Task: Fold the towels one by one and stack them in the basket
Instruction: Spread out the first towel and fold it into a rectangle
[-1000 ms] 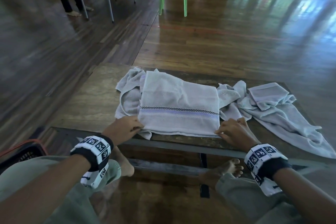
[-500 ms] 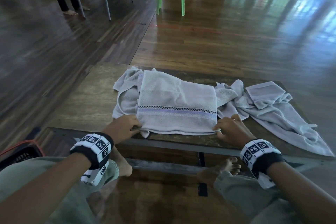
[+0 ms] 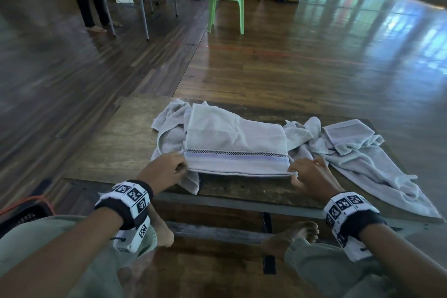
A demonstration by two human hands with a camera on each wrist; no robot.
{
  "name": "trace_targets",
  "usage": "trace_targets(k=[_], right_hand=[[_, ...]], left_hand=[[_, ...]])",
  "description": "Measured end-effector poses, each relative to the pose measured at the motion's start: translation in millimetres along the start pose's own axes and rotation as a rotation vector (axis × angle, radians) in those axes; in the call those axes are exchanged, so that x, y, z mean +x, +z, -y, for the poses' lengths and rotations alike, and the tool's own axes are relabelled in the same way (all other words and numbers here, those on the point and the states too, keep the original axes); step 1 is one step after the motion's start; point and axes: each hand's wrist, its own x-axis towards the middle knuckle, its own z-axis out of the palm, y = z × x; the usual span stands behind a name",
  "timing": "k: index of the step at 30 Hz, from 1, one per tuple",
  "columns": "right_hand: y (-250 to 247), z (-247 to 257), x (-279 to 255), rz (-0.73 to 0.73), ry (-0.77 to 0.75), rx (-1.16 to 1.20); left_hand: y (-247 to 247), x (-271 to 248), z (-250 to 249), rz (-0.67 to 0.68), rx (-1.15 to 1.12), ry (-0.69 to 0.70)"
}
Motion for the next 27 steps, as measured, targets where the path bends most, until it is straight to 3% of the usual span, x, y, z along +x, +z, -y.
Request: trace_targets(k=[9, 14, 22, 27], right_hand=[[-111, -3, 62, -0.368, 0.103, 0.024], [-187, -12, 85, -0.534, 0.111, 0.055], [-275, -8, 64, -0.519, 0.043, 0.385], [-278, -10, 58, -0.406, 0.047, 0.477]], left_hand=[[-123, 57, -32, -0.355, 0.141, 0.203], [-201, 71, -59, -0.471, 0.186, 0.284], [-266, 48, -107, -0.468, -0.027, 0.281], [-258, 50, -105, -0.387, -0.068, 0.219]])
